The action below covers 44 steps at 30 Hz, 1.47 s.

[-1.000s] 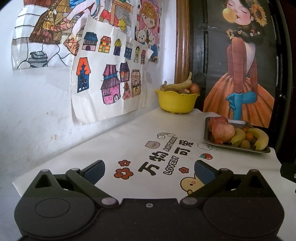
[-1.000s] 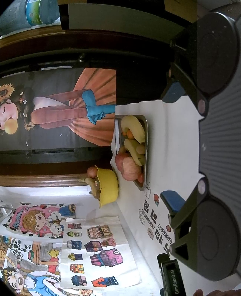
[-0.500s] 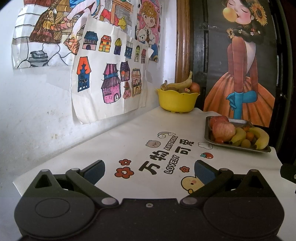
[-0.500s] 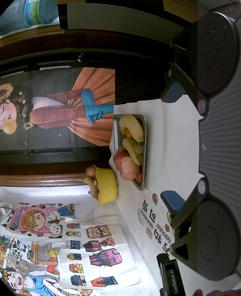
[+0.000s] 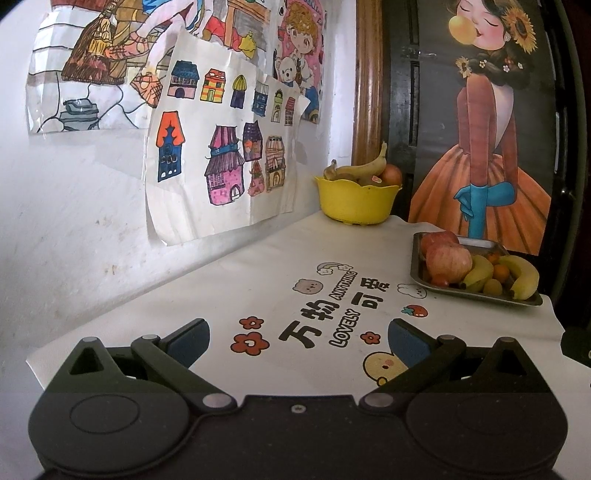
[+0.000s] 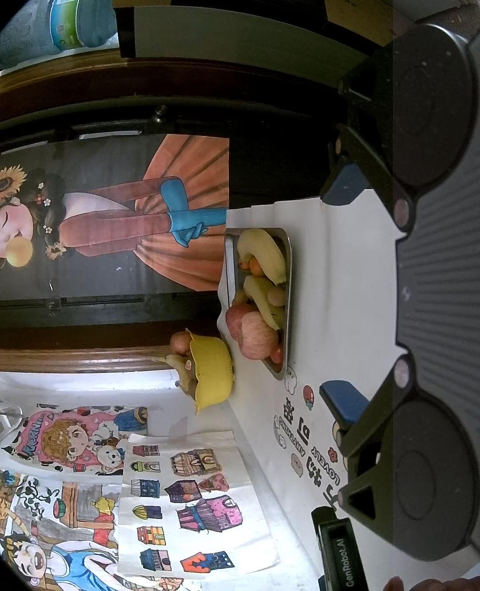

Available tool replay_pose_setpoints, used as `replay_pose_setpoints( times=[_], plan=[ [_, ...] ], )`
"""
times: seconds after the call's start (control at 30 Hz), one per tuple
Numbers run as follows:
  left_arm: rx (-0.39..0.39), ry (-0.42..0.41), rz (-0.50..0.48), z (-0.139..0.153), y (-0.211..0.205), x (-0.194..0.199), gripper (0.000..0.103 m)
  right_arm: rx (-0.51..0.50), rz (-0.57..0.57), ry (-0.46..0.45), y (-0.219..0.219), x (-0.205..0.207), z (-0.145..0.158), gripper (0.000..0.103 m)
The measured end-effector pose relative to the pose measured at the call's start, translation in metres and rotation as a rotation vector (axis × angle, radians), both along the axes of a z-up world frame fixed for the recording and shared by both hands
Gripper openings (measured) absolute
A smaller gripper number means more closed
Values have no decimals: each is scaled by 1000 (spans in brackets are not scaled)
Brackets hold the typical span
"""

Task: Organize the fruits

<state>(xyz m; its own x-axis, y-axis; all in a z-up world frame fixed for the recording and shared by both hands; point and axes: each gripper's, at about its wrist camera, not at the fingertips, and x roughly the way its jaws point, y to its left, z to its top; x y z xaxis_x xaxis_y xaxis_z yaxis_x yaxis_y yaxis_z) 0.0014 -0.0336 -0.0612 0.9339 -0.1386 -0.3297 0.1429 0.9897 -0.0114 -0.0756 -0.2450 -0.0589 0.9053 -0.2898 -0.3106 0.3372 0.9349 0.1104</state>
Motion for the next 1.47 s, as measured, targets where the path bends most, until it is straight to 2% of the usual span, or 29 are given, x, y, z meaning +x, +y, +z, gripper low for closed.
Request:
replay_pose_setpoints(
  times=[1.47],
  plan=[
    [-7,48,29,-1,-2,6,102,9,8,31,2,6,-6,103]
  ],
)
